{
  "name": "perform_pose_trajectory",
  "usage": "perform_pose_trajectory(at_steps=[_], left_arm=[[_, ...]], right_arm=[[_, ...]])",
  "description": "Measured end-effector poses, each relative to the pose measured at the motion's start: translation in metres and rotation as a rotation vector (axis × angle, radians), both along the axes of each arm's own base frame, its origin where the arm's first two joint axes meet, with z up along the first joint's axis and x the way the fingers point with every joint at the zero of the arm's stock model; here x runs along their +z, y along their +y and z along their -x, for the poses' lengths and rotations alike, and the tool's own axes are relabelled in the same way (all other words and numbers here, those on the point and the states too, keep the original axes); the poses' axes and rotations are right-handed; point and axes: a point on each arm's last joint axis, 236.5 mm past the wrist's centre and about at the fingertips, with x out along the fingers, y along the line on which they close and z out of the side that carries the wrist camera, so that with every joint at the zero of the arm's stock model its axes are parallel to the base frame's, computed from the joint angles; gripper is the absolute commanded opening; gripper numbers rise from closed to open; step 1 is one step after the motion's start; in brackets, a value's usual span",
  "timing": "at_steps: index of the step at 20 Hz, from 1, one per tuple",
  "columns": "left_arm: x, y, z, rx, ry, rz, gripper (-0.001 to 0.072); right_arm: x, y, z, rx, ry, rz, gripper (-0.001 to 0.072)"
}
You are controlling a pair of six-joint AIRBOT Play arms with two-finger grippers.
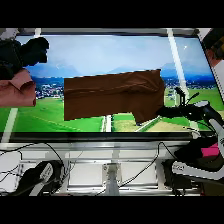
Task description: Fold the clothes and pants, and hang the long-sleeved shirts on hangers.
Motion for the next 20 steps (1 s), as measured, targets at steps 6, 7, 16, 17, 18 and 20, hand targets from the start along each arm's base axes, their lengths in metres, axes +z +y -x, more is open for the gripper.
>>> perform_pose_trajectory(at_steps=[6, 7, 16, 17, 18, 20], left_arm=[[-0.001, 0.000, 0.000, 0.000, 0.003, 0.001, 0.0481], [-0.003, -0.001, 0.001, -0.002, 0.010, 0.002, 0.0481], [-0.079, -0.004, 0.019, -0.005, 0.210, 0.065, 0.0476], [-0.092, -0.005, 0.022, -0.004, 0.236, 0.075, 0.0476], [-0.105, -0.005, 0.025, -0.004, 0.262, 0.085, 0.0476], [-0.128, -0.008, 0.032, -0.003, 0.311, 0.103, 0.0476]], right_arm=[[0.001, 0.010, 0.008, 0.062, 0.002, -0.038, 0.0381], [0.002, 0.012, 0.010, 0.074, 0.004, -0.045, 0.0374], [0.005, 0.018, 0.012, 0.103, -0.008, -0.071, 0.0298], [0.005, 0.017, 0.009, 0.095, -0.018, -0.067, 0.0256], [0.006, 0.017, 0.006, 0.088, -0.028, -0.067, 0.0238], [0.007, 0.017, 0.003, 0.081, -0.039, -0.069, 0.0084]])
